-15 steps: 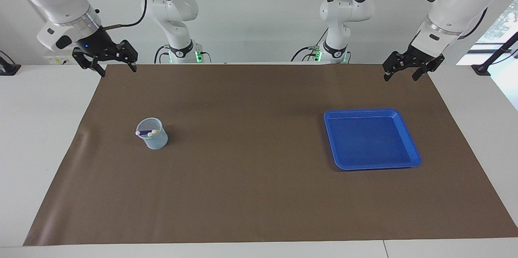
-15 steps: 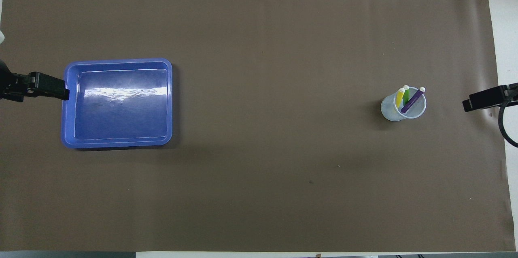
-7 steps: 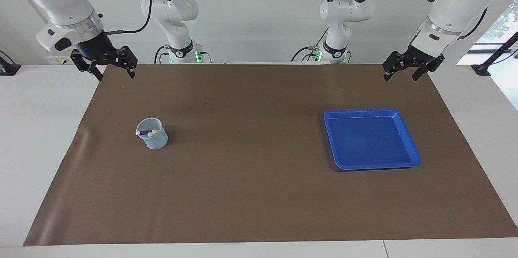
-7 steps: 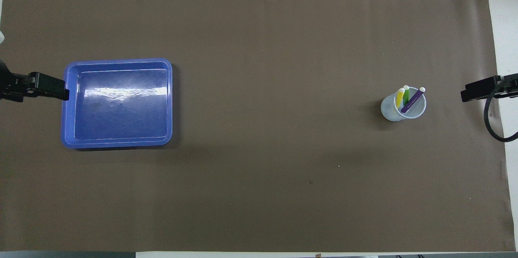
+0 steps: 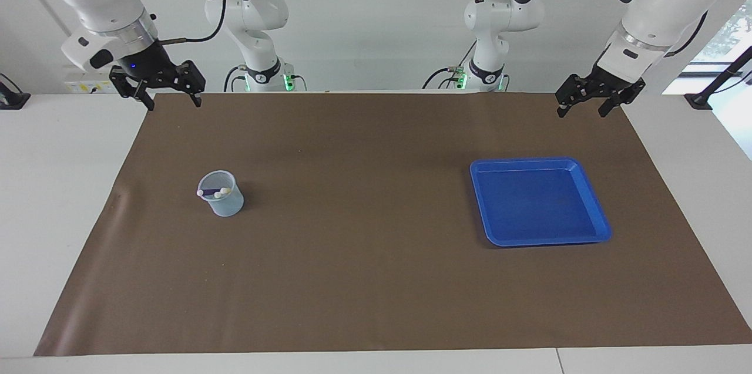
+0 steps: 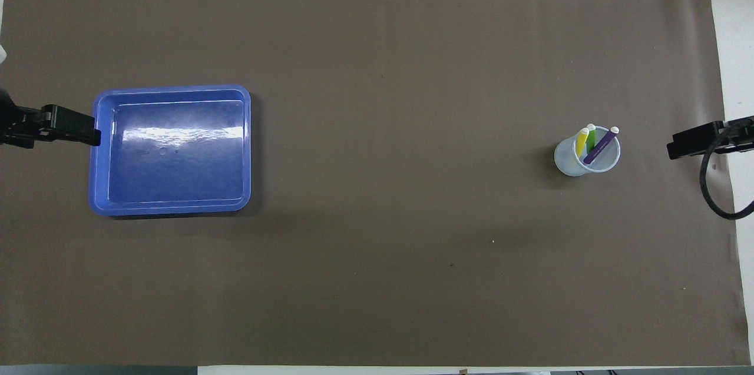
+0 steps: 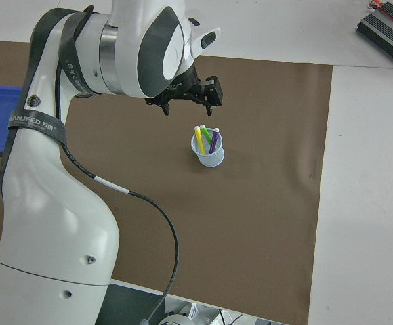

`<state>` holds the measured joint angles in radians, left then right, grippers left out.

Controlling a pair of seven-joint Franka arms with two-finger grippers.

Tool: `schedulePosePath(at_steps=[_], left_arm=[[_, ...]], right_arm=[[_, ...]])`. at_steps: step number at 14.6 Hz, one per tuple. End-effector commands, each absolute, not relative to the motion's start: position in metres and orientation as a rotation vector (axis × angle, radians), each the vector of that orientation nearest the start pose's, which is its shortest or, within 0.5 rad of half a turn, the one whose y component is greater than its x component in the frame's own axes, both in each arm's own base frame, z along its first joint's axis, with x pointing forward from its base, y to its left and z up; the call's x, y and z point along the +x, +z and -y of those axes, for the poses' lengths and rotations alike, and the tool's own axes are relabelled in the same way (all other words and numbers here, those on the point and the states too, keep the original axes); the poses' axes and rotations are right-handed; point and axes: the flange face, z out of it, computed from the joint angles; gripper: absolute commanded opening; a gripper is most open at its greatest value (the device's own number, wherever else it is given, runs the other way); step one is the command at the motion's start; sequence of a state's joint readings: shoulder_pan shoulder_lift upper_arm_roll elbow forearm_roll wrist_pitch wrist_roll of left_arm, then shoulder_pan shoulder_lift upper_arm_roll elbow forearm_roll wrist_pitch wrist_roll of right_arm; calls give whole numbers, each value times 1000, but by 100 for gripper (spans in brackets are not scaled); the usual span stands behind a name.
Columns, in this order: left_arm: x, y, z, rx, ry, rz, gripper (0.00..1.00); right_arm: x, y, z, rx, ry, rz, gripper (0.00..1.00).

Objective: Transfer and insert pens with both arms

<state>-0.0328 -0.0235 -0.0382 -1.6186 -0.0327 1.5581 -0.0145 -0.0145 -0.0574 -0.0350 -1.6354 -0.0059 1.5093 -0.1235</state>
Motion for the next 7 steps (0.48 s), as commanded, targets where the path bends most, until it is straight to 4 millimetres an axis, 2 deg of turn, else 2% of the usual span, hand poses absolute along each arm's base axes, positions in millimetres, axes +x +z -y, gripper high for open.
schedulePosePath(at_steps=[1,5,7], left_arm=[[539,613,39,-3157,37,-89,100],[539,613,39,-3157,35,-89,100],[538,612,43,-3157,42,-101,100]], right_arm=[[517,619,30,-3154,128,79,100],[521,622,31,-3154,123,76,100],[524,631,29,-3151,147,77,100]])
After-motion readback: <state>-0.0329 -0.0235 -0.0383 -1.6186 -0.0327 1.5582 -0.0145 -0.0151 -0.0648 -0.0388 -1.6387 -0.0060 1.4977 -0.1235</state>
